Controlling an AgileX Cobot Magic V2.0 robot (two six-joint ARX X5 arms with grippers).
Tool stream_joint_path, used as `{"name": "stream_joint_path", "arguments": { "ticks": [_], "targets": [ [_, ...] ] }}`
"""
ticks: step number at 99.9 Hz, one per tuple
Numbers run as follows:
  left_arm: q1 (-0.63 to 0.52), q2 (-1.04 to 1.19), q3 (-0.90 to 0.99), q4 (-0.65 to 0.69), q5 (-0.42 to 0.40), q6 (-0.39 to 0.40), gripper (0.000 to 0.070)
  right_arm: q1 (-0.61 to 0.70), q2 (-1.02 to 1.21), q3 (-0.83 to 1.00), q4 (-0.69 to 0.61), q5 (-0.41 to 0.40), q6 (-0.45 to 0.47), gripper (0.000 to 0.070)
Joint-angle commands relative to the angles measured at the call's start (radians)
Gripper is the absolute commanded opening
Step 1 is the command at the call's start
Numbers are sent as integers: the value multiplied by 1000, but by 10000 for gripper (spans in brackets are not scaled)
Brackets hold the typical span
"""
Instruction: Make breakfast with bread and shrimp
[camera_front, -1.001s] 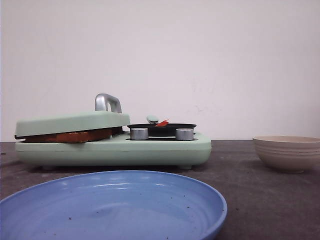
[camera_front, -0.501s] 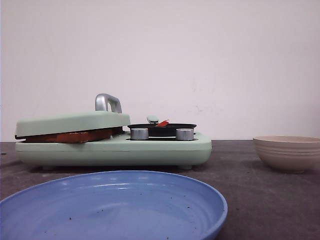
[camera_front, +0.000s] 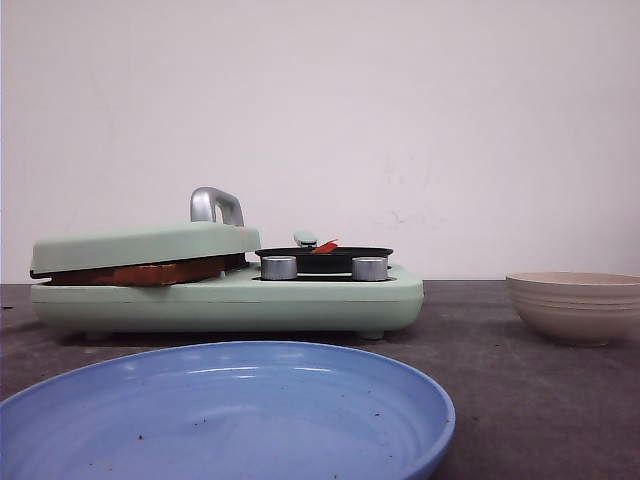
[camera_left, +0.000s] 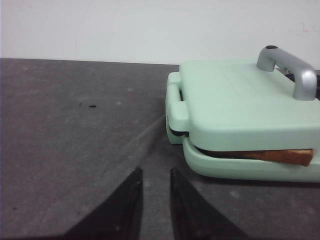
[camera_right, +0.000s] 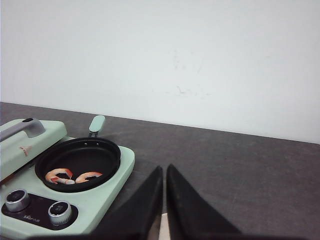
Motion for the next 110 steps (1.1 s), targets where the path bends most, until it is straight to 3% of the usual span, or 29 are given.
{"name": "stream_joint_path", "arguments": {
  "ticks": [1,19,45,62,110],
  "targets": [
    [11,-27,-23,13,-2,-1,16,3,2,10,10,3,-5,1],
    [16,-37,-66,-35,-10,-8,16,3,2,10,13,3,-5,1],
    [16,-37,-67,-37,-61,59,16,3,2,10,14,3,-5,1],
    [11,-37,-66,-34,-46,5,16,3,2,10,14,3,-5,1],
    [10,-37,-66,-34,-51,3,16,3,2,10,14,3,-5,1]
  ]
}}
